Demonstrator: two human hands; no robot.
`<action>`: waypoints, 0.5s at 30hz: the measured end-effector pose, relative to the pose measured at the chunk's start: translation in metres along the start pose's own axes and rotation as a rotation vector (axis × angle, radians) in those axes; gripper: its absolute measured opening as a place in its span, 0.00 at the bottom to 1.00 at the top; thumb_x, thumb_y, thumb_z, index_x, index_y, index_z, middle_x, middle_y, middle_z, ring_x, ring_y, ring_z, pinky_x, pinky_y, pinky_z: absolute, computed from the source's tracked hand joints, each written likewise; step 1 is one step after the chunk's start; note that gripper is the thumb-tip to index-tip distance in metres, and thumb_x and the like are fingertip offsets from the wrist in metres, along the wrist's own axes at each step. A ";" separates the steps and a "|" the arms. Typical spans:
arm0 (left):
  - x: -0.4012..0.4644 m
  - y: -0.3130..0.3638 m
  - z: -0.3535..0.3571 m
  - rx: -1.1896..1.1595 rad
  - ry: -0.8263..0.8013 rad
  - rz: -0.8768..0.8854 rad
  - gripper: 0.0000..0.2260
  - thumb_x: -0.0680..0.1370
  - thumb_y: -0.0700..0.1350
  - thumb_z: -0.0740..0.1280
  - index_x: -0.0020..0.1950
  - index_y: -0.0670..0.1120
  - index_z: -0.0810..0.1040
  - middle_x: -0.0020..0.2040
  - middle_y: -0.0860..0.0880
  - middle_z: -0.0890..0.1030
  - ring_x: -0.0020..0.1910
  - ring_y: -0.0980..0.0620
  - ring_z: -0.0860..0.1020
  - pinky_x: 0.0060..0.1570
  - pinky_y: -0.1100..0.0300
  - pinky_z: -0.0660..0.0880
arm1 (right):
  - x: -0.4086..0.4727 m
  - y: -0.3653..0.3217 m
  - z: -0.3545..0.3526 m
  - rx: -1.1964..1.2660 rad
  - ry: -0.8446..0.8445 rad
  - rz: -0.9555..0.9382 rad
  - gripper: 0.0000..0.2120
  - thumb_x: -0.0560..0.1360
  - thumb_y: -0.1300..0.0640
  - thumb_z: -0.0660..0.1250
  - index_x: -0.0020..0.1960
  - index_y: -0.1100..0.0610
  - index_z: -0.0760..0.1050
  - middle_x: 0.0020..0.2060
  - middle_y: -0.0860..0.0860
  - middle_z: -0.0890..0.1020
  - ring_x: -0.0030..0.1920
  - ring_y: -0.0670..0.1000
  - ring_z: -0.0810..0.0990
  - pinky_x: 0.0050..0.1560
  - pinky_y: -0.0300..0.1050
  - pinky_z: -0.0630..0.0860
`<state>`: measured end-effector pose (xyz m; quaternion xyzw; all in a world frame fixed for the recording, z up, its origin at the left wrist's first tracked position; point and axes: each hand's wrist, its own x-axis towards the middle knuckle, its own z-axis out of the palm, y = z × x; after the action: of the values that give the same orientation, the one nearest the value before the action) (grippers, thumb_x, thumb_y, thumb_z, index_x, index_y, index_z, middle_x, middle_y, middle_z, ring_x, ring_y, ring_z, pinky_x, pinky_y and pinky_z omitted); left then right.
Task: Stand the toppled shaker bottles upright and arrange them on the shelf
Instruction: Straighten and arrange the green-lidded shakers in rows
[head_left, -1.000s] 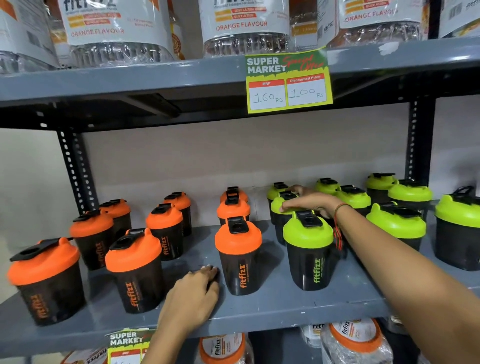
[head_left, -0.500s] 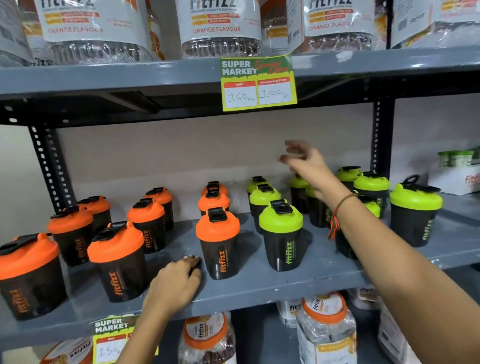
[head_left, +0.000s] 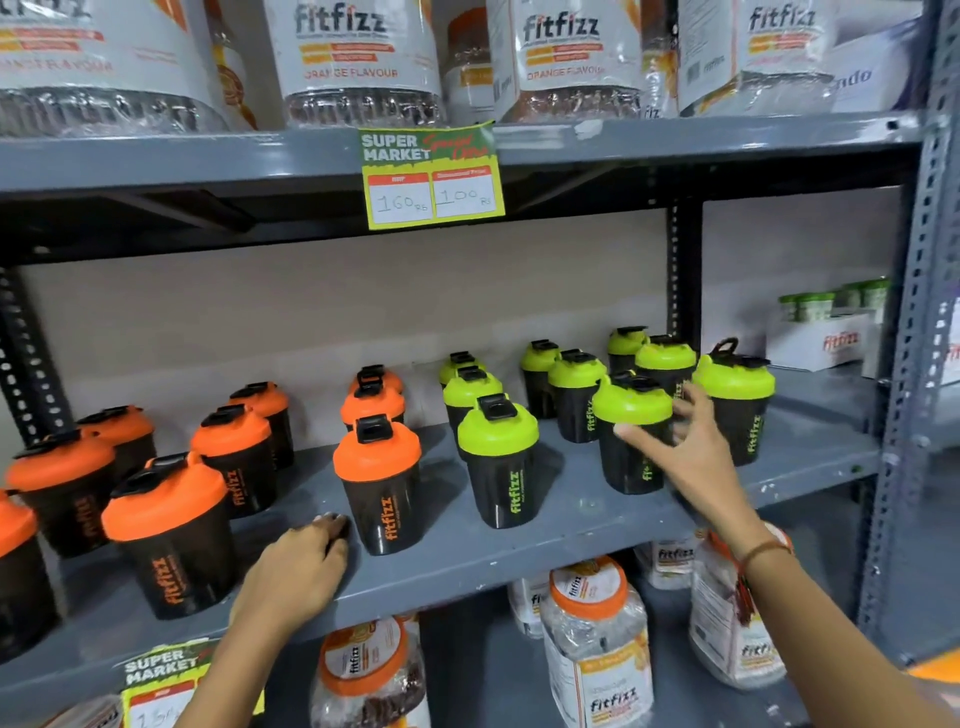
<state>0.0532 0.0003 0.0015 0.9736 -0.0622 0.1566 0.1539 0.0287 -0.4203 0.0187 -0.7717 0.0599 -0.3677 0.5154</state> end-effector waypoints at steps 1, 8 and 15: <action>0.000 0.000 -0.001 -0.003 0.001 -0.002 0.16 0.79 0.50 0.56 0.65 0.52 0.74 0.64 0.46 0.79 0.59 0.40 0.78 0.55 0.46 0.76 | 0.000 0.005 0.001 -0.019 -0.058 0.025 0.58 0.57 0.33 0.77 0.78 0.53 0.55 0.69 0.54 0.73 0.64 0.50 0.74 0.63 0.44 0.69; -0.002 0.003 -0.004 -0.007 -0.006 -0.002 0.17 0.79 0.50 0.56 0.66 0.52 0.73 0.65 0.46 0.78 0.61 0.42 0.77 0.57 0.46 0.75 | 0.011 0.023 0.004 -0.178 -0.211 -0.024 0.38 0.61 0.42 0.82 0.61 0.48 0.63 0.56 0.47 0.79 0.59 0.55 0.79 0.53 0.48 0.73; -0.002 0.005 -0.005 -0.013 -0.003 -0.012 0.17 0.80 0.49 0.57 0.68 0.53 0.72 0.66 0.47 0.78 0.61 0.42 0.77 0.57 0.48 0.75 | 0.015 0.028 0.000 -0.168 -0.289 -0.044 0.43 0.57 0.34 0.79 0.63 0.45 0.62 0.57 0.45 0.79 0.59 0.51 0.79 0.56 0.47 0.74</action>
<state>0.0492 -0.0025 0.0068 0.9732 -0.0574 0.1538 0.1609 0.0478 -0.4404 0.0032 -0.8581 -0.0012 -0.2579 0.4440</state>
